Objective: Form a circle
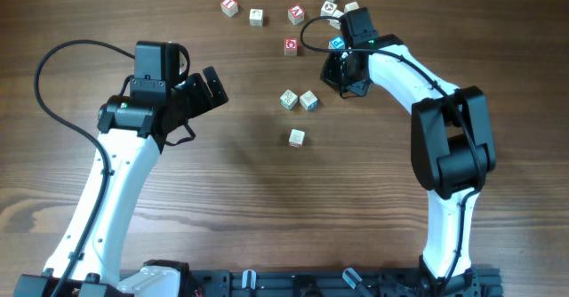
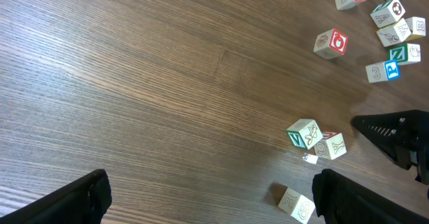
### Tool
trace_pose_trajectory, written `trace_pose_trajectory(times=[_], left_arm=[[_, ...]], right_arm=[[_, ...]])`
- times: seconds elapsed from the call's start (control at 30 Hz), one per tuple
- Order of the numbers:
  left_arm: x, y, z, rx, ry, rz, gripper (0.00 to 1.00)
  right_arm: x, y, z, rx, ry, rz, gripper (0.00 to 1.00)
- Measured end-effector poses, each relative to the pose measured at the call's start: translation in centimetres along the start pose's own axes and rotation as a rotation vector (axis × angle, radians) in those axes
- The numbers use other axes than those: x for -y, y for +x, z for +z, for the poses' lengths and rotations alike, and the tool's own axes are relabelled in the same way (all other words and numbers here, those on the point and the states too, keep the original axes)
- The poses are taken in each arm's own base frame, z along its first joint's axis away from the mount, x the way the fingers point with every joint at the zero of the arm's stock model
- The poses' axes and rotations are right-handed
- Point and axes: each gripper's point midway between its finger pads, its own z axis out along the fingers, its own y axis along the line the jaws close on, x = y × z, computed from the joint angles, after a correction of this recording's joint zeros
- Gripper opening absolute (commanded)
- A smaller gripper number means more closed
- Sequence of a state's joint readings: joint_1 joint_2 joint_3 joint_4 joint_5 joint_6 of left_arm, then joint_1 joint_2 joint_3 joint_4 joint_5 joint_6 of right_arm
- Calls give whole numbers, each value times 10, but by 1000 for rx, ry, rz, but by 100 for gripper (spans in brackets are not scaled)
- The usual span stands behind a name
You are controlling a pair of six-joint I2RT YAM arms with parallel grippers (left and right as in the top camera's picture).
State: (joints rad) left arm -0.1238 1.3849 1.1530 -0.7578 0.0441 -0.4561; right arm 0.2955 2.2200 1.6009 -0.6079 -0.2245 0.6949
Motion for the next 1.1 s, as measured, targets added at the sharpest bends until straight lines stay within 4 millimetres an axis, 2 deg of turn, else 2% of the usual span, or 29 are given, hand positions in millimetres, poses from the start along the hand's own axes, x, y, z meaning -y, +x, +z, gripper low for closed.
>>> trace_pose_trajectory(times=[0.5, 1.1], left_arm=[[0, 0, 0, 0, 0, 0, 100], [0, 0, 0, 0, 0, 0, 100]], right_arm=[[-22, 19, 2, -63, -73, -74, 5], [-29, 25, 2, -84, -104, -108, 5]])
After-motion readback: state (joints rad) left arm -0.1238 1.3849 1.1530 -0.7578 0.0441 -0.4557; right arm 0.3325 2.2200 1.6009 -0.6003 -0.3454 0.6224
